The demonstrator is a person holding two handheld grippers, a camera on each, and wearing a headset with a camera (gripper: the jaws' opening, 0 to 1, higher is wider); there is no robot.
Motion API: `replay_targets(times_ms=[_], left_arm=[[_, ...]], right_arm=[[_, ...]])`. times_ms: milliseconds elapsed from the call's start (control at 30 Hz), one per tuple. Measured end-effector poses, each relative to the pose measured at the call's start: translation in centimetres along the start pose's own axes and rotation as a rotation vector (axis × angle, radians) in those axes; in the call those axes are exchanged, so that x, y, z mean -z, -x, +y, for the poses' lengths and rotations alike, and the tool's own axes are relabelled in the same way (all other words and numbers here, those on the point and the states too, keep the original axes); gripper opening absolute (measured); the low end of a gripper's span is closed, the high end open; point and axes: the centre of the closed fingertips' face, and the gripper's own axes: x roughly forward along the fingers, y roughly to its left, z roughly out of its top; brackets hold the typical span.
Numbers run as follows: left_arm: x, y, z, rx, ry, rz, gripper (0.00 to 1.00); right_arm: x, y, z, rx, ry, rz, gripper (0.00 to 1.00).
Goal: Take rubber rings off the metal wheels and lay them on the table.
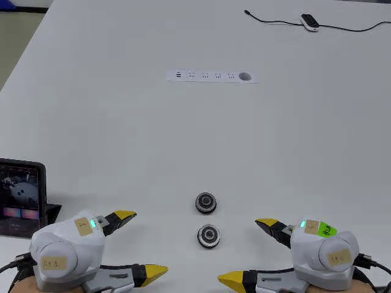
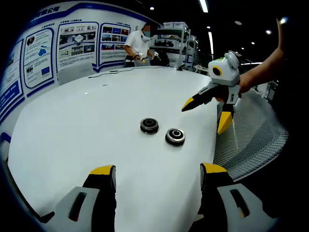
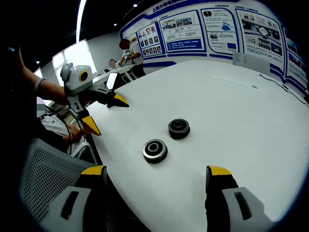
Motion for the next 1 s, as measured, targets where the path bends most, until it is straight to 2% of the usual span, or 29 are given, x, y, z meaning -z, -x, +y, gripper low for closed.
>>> replay_targets(times_ms=[167,267,500,767,1000], left_arm=[[-0.5,-0.4,-0.2,0.015,-0.02,-0.009,0.63],[-0.9,-0.8,-0.2,0.026,-0.012,-0.016,0.6],[-1.2,-1.5,-0.8,0.054,-0.024,-0.007,0.53],[-1.7,-2.4,-1.5,0.091,-0.048,0.004,0.46],[-2.2,-3.1,-1.6,0.108,-0.067,0.01,0.4]], right_arm=[[-0.2,-0.3,0.4,-0.017,-0.021,-0.002,0.8],[-0.4,-0.5,0.7,-0.027,-0.029,-0.007,0.78],[-0.6,-0.9,1.0,-0.044,-0.062,-0.014,0.75],[-0.7,-1.4,1.5,-0.073,-0.128,-0.023,0.69],[-0.9,-1.6,1.6,-0.085,-0.166,-0.034,0.65]])
